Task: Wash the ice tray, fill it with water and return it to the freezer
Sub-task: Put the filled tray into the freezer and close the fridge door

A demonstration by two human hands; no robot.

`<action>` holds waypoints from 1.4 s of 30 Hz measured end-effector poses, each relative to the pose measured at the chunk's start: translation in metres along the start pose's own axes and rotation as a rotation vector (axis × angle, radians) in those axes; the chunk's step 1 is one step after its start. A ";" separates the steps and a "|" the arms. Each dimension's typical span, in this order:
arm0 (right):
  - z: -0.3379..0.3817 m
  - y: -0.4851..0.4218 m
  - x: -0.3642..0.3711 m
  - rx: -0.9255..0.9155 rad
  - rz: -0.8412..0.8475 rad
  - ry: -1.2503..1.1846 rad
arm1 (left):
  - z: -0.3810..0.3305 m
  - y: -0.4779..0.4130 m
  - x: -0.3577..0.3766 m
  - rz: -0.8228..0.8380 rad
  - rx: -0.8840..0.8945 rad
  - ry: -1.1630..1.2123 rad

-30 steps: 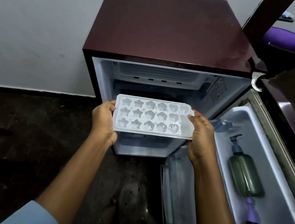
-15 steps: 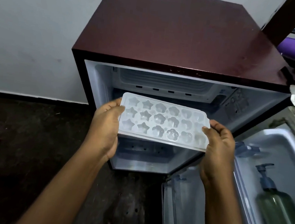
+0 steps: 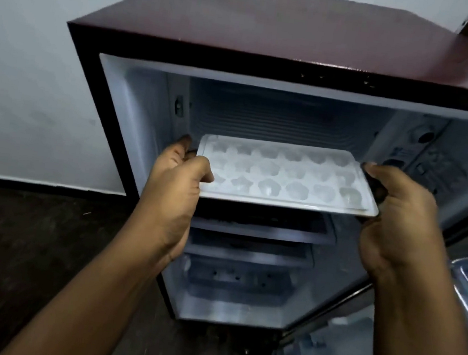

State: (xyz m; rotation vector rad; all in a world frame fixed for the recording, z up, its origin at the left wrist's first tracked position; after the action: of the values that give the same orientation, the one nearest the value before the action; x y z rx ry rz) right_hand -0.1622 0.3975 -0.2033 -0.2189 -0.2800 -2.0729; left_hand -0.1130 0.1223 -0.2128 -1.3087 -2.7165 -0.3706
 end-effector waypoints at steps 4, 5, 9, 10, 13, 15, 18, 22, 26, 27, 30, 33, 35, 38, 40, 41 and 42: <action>-0.010 -0.025 0.012 -0.010 0.024 0.013 | 0.005 -0.021 0.010 -0.010 0.022 0.025; -0.013 -0.031 0.015 -0.015 0.026 0.021 | 0.004 -0.025 0.012 -0.008 0.034 0.023; -0.019 -0.052 0.027 -0.060 0.034 0.049 | -0.001 -0.037 0.024 0.000 0.095 0.013; -0.020 -0.057 0.029 -0.072 0.032 0.066 | -0.002 -0.040 0.027 -0.006 0.111 0.016; -0.024 -0.069 0.037 -0.082 0.046 0.116 | -0.005 -0.046 0.036 -0.007 0.144 0.035; -0.027 -0.074 0.045 -0.083 0.054 0.170 | -0.005 -0.052 0.043 -0.009 0.157 0.025; -0.029 -0.084 0.055 -0.111 0.071 0.289 | 0.001 -0.061 0.051 -0.002 0.169 0.037; -0.030 -0.095 0.064 -0.157 0.097 0.433 | 0.007 -0.067 0.059 0.013 0.193 -0.009; -0.032 -0.102 0.073 -0.204 0.119 0.526 | 0.017 -0.075 0.061 -0.009 0.186 -0.043; -0.033 -0.105 0.075 -0.220 0.121 0.554 | 0.019 -0.077 0.062 -0.015 0.197 -0.059; -0.036 -0.107 0.082 -0.280 0.126 0.627 | 0.017 -0.081 0.064 -0.028 0.293 -0.148; -0.039 -0.106 0.086 -0.346 0.144 0.647 | 0.016 -0.084 0.068 -0.014 0.377 -0.227; -0.037 -0.102 0.085 -0.395 0.152 0.642 | 0.016 -0.083 0.069 0.009 0.422 -0.311; -0.040 -0.090 0.076 -0.469 0.130 0.670 | 0.013 -0.075 0.067 0.028 0.541 -0.458; -0.044 -0.077 0.068 -0.633 0.081 0.737 | 0.013 -0.066 0.064 0.023 0.676 -0.597; -0.045 -0.067 0.064 -0.767 0.046 0.776 | 0.014 -0.061 0.064 0.031 0.779 -0.699; -0.046 -0.058 0.062 -0.902 0.015 0.784 | 0.016 -0.055 0.066 0.046 0.901 -0.822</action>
State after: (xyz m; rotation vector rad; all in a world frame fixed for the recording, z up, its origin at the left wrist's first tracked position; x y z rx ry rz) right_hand -0.2445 0.3608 -0.2374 0.0736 1.1318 -1.9709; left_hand -0.1969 0.1433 -0.2244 -1.3502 -2.7007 1.5138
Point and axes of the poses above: each hand's wrist, its own y-axis away from the middle knuckle, its own x-axis out of the palm, z = x × y, the point moved 6 cm from there along -y, towards the middle knuckle, and after that the axes turned 14 degrees about -z, right-handed, at the moved point
